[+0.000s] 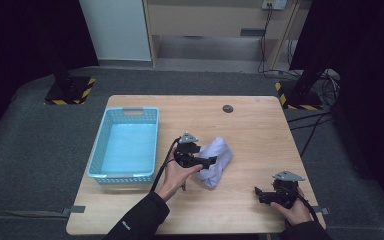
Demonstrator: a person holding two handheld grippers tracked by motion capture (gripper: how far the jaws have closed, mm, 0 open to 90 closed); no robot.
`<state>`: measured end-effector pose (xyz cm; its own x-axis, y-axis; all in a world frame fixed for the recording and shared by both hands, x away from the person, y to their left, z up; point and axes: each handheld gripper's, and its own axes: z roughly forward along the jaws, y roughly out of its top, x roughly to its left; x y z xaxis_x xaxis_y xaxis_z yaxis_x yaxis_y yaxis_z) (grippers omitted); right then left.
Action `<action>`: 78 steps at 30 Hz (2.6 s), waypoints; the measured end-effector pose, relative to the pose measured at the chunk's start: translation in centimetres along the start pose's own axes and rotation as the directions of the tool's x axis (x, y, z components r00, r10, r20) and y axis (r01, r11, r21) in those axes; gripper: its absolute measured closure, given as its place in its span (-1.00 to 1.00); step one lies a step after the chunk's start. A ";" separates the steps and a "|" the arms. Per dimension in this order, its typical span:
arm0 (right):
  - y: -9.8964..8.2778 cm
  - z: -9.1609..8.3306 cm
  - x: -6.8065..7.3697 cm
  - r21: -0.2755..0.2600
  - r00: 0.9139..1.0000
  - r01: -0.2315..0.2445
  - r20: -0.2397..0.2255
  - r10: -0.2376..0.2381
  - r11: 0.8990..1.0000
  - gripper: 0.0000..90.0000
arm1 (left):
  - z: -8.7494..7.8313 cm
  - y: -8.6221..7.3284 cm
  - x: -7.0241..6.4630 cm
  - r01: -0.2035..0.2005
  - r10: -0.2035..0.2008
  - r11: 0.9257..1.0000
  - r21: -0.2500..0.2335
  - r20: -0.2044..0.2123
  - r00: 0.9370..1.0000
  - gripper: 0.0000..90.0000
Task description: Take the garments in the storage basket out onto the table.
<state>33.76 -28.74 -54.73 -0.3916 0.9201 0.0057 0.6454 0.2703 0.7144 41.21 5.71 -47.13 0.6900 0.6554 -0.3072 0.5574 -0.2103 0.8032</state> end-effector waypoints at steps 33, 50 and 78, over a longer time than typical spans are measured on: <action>0.0 0.0 0.0 0.000 1.000 0.002 0.000 -0.002 1.000 -0.99 | -5.8 -3.2 -0.8 0.003 -0.001 0.987 -0.164 0.012 1.000 -0.64; 0.0 0.0 0.0 0.000 1.000 0.002 0.000 -0.002 1.000 -0.99 | -6.7 -4.6 -0.5 -0.029 0.022 0.987 -0.156 -0.047 0.999 -0.64; 0.0 0.0 0.0 0.000 1.000 0.001 0.000 -0.001 1.000 -0.99 | -7.5 -7.6 -0.8 -0.068 0.057 0.990 -0.122 -0.094 0.994 -0.62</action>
<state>33.77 -28.75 -54.73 -0.3924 0.9198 0.0046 0.6449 0.2715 0.7144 32.95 12.22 -49.17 0.6740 0.7078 -0.2116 0.4483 -0.1642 0.8787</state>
